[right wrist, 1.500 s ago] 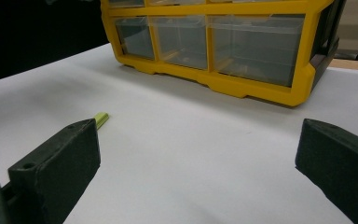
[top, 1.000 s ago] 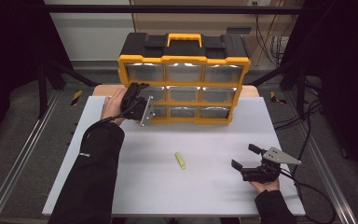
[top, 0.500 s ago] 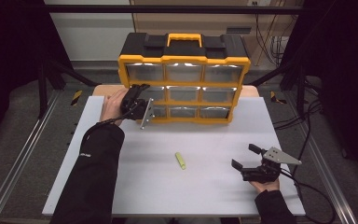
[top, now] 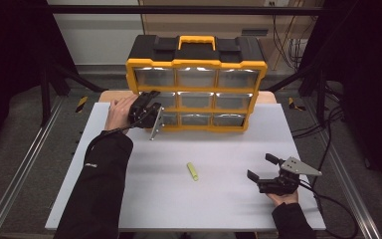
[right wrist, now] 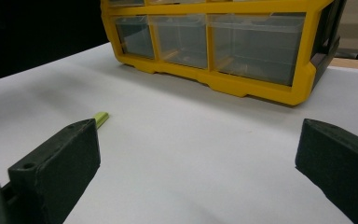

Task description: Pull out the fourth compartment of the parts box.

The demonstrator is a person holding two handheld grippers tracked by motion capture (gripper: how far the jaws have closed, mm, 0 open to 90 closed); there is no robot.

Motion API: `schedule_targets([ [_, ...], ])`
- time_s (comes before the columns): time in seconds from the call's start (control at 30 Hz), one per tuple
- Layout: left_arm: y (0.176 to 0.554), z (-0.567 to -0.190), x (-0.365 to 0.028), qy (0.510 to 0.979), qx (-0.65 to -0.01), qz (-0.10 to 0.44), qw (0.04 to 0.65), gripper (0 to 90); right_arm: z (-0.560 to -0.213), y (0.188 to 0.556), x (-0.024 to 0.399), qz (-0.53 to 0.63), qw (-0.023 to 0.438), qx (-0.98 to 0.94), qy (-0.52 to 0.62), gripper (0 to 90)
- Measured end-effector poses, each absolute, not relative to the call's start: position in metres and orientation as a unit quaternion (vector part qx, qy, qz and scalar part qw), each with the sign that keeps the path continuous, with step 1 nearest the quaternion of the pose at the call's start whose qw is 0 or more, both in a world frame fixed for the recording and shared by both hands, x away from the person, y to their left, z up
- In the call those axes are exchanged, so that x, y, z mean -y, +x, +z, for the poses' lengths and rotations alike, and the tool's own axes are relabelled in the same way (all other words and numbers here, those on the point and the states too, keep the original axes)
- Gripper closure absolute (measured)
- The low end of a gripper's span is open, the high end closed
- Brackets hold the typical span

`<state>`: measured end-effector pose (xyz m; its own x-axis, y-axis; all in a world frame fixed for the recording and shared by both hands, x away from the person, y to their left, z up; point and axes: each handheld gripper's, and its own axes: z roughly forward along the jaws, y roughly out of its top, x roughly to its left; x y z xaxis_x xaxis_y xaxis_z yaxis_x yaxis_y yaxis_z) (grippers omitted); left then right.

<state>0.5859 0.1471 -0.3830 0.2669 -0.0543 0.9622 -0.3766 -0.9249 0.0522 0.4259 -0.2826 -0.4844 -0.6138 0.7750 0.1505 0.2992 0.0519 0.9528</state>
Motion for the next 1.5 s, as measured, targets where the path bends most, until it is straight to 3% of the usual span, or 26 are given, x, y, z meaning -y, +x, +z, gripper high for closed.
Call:
schedule_targets([
  [0.8,0.5851,-0.3875,-0.1464,0.752,0.135,0.633,0.129,75.6,-0.4843,0.4260,0.2828,0.570,0.209,-0.694,0.387,0.5],
  [1.5,0.5811,-0.3902,-0.1435,0.742,0.139,0.648,0.104,78.0,-0.4837,0.4257,0.2835,0.571,0.208,-0.695,0.385,0.4],
])
